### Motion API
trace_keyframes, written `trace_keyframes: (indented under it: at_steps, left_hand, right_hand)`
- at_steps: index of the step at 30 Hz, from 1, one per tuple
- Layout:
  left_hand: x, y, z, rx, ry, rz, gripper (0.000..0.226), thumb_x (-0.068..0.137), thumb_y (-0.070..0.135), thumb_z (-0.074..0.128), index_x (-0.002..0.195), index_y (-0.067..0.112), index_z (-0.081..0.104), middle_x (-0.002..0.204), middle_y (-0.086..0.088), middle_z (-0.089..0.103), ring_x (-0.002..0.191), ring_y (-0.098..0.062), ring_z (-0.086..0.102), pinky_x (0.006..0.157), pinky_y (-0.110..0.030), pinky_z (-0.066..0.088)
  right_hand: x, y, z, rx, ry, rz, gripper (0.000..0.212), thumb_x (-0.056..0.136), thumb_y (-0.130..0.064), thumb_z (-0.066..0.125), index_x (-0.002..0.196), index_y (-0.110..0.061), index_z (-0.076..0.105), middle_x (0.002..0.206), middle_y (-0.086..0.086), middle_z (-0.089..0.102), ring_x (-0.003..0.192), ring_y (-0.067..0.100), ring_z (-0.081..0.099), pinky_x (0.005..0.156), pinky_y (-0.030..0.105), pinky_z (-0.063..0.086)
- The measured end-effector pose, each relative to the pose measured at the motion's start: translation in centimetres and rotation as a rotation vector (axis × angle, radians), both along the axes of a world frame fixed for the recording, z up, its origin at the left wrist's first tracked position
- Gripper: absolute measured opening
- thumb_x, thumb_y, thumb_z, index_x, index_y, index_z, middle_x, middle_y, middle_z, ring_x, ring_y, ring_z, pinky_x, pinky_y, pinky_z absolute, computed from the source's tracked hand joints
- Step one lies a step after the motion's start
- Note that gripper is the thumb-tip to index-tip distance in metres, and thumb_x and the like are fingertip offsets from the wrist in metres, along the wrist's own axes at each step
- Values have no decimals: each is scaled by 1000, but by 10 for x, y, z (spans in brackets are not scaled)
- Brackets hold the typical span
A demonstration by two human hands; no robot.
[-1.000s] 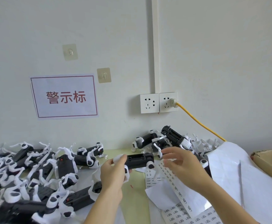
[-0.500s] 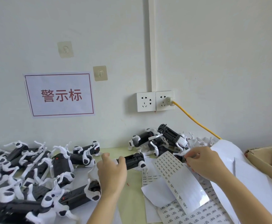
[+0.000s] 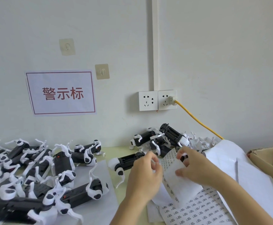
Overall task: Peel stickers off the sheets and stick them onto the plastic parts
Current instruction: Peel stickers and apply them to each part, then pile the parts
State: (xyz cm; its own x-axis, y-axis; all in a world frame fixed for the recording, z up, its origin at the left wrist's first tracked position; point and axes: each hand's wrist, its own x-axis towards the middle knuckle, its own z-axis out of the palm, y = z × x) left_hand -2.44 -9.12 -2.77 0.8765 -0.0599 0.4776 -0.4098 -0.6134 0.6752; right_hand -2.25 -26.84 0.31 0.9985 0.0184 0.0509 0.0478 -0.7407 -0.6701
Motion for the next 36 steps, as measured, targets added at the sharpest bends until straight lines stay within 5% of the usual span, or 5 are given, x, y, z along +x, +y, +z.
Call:
trace_keyframes:
  at_steps: [5,10,14,26,36]
  left_hand:
    - [-2,2,7,-130,153,-9,41,96,30,54,58,16,53,52,7,59,49,-10,54,57,-29,44]
    - [-8,-4,16,-408,391,-159,48,97,41,55,65,9,68,56,0,64,52,-18,58,55,-27,40]
    - [-7,-4,17,-524,368,-240,43,94,16,62,52,22,53,54,-2,52,50,-15,45,52,-20,37]
    - [3,2,15,-991,256,-103,20,93,17,69,74,16,74,64,1,65,56,-14,56,57,-29,44]
    - [2,1,17,-974,324,-135,20,92,25,70,77,11,73,70,1,66,60,-16,60,57,-29,44]
  right_hand:
    - [-2,4,9,392,-209,-26,26,90,-9,71,95,-28,54,78,2,71,69,22,66,56,31,53]
    - [-2,13,10,663,-364,-90,25,90,-8,71,98,-23,53,77,2,74,54,7,65,43,22,48]
    - [0,12,9,684,-412,-138,28,88,-9,73,100,-23,51,72,8,71,47,8,56,43,20,44]
    - [-4,23,11,657,-113,-41,30,93,-48,62,94,-20,74,79,-2,77,68,15,72,70,32,55]
    - [-8,42,7,748,-140,2,15,93,-22,69,89,-8,72,76,-2,75,67,8,70,62,25,50]
